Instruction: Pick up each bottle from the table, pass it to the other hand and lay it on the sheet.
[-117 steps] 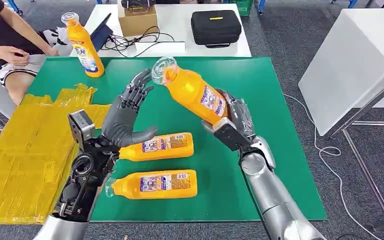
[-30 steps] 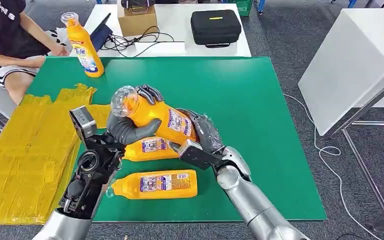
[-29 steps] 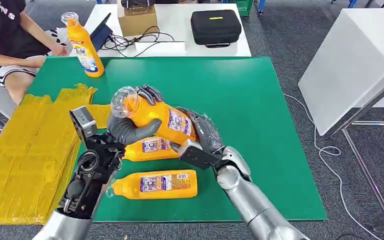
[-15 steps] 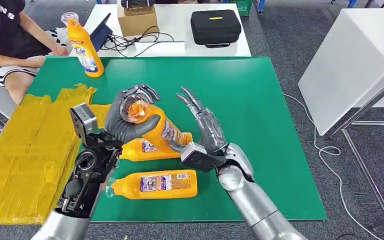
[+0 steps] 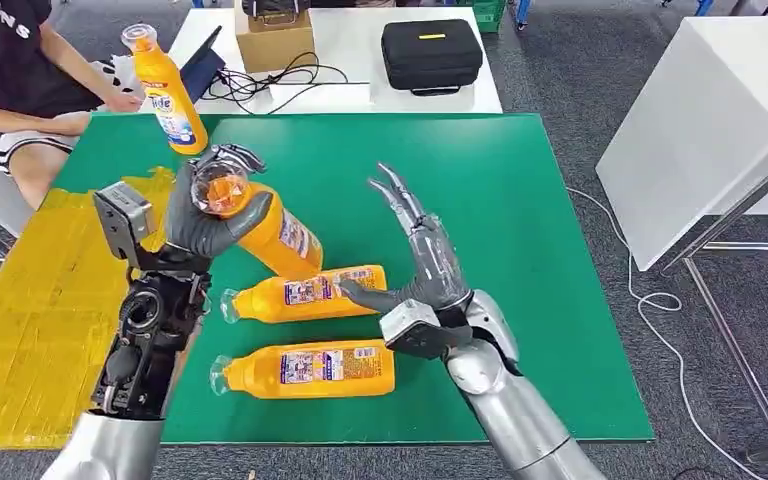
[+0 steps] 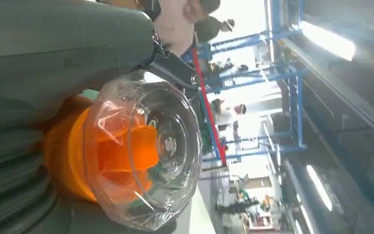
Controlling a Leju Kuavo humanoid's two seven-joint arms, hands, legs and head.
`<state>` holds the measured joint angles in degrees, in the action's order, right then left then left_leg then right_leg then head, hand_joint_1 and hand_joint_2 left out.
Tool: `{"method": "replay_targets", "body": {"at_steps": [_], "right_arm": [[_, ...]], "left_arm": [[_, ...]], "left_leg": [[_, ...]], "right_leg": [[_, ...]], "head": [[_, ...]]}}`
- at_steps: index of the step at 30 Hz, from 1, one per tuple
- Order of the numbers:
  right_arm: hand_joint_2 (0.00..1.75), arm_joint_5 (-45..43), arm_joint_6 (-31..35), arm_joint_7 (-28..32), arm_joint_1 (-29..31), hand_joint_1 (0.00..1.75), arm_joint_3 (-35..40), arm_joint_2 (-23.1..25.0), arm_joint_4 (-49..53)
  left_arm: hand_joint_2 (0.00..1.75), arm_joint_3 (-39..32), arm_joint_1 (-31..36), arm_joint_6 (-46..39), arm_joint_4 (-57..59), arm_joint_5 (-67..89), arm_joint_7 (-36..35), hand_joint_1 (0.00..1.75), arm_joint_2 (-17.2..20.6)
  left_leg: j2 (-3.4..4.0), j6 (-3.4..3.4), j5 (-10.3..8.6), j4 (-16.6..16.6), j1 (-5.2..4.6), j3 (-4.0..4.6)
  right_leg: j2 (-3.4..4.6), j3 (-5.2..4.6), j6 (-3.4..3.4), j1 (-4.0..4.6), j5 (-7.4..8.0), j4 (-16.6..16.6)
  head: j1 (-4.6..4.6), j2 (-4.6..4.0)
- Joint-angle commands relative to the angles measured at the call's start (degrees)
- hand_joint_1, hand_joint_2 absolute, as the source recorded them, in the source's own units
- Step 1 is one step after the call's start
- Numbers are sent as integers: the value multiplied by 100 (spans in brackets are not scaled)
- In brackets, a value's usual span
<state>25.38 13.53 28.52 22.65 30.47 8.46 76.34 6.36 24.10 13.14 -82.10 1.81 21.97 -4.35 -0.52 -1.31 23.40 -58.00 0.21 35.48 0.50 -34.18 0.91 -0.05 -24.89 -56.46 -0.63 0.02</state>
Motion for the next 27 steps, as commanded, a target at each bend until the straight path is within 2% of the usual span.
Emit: {"method": "replay_targets", "body": {"at_steps": [1, 7, 9, 12, 13, 15, 21, 23, 24, 27], "right_arm": [[175, 9, 251, 37, -93, 0, 44, -402, 627], [175, 114, 555, 111, -284, 0, 64, -503, 1113], [175, 116, 581, 103, -298, 0, 58, -509, 1170], [175, 125, 654, 96, -325, 0, 60, -513, 1205], [175, 130, 694, 96, -353, 0, 62, -498, 1232], [175, 130, 702, 96, -355, 0, 62, -498, 1236], [175, 130, 702, 96, -355, 0, 62, -498, 1236], [175, 134, 733, 92, -367, 0, 67, -500, 1265], [175, 144, 750, 67, -387, 0, 78, -513, 1303], [175, 154, 771, 19, -408, 0, 71, -543, 1346]], "left_arm": [[175, -334, 585, -1111, 470, 833, -67, 175, 107], [175, -596, 773, -2976, 267, 2617, -412, 175, 234], [175, -622, 821, -3038, 272, 2680, -420, 175, 256], [175, -667, 868, -3892, 373, 3643, -637, 175, 284], [175, -670, 924, -4394, 485, 4408, -861, 175, 341], [175, -667, 928, -4408, 495, 4452, -874, 175, 345], [175, -667, 928, -4408, 495, 4452, -874, 175, 345], [175, -632, 976, -4599, 636, 4985, -1061, 175, 416], [175, -607, 1032, -4799, 800, 5800, -1411, 175, 485], [175, -522, 1126, -4524, 1146, 6600, -1712, 175, 582]], "left_leg": [[-8, 3, 2, -1, 2, -6], [-4, 8, 12, -4, 3, -23], [-1, 8, 11, -4, 3, -18], [-3, 5, 7, -1, 1, -15], [-2, 7, 13, -2, 3, -28], [0, 3, 3, 0, 2, -6], [-3, 5, 6, 0, 2, -18], [-1, 3, 3, 1, 1, -7], [0, 5, 7, 0, 2, -19], [-2, 6, 6, 3, 2, -20]], "right_leg": [[-12, 10, 1, 2, -4, 1], [-14, 28, 1, 4, -14, -2], [-10, 21, 0, 4, -12, -3], [-8, 18, 1, 3, -8, 0], [-10, 32, 2, 5, -13, 0], [-5, 9, 1, 4, -3, 1], [-8, 21, 1, 3, -7, 1], [-4, 10, 1, 2, -2, 1], [-6, 23, 2, 3, -7, 2], [-7, 23, 0, 2, -7, 3]], "head": [[2, 0], [2, 0], [0, 0], [0, 0], [2, 0], [0, 0], [2, 0], [0, 0], [2, 0], [2, 0]]}}
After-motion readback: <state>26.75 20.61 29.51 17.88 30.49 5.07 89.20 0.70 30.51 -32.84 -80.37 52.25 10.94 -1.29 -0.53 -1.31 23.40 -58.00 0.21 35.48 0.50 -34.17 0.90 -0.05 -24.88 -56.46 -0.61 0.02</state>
